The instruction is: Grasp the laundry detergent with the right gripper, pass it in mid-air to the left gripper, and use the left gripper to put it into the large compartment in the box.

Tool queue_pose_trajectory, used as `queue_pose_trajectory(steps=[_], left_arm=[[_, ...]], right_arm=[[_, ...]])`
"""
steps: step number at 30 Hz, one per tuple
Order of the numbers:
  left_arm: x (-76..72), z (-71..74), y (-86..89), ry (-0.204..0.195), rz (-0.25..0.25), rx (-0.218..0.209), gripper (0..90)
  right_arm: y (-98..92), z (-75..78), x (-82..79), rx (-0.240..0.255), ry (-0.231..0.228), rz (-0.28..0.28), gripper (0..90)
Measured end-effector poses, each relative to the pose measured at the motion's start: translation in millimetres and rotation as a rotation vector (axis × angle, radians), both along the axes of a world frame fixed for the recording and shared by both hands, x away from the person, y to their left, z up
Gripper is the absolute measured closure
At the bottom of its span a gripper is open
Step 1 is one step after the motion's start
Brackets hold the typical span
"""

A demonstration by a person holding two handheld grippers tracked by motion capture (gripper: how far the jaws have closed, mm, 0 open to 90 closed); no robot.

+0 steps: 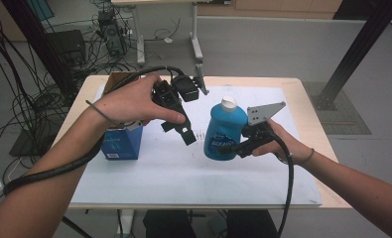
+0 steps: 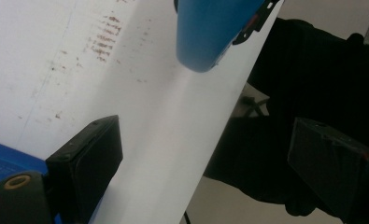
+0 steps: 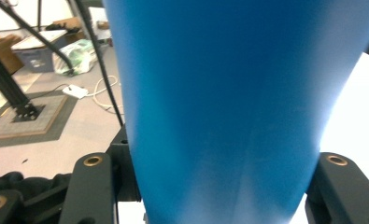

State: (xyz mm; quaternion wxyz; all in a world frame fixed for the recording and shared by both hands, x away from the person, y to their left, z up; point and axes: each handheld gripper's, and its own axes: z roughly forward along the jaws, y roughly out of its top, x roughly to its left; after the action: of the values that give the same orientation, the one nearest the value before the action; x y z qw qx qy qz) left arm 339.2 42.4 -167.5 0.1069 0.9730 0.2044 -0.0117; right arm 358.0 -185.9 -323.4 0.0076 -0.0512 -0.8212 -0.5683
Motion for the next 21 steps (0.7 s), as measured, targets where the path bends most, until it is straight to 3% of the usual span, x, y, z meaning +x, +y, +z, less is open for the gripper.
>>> queue_pose_trajectory(steps=[10, 21], left_arm=[[-1.4, -0.5, -4.2, -0.001, -0.018, 0.015, 10.4], [-3.8, 2.9, -6.4, -0.007, -0.046, 0.030, 10.6]], right_arm=[[28.0, 2.0, 1.4, -0.014, -0.010, 0.098, 41.5], [47.7, 3.0, 0.1, -0.047, -0.027, 0.167, 41.5]])
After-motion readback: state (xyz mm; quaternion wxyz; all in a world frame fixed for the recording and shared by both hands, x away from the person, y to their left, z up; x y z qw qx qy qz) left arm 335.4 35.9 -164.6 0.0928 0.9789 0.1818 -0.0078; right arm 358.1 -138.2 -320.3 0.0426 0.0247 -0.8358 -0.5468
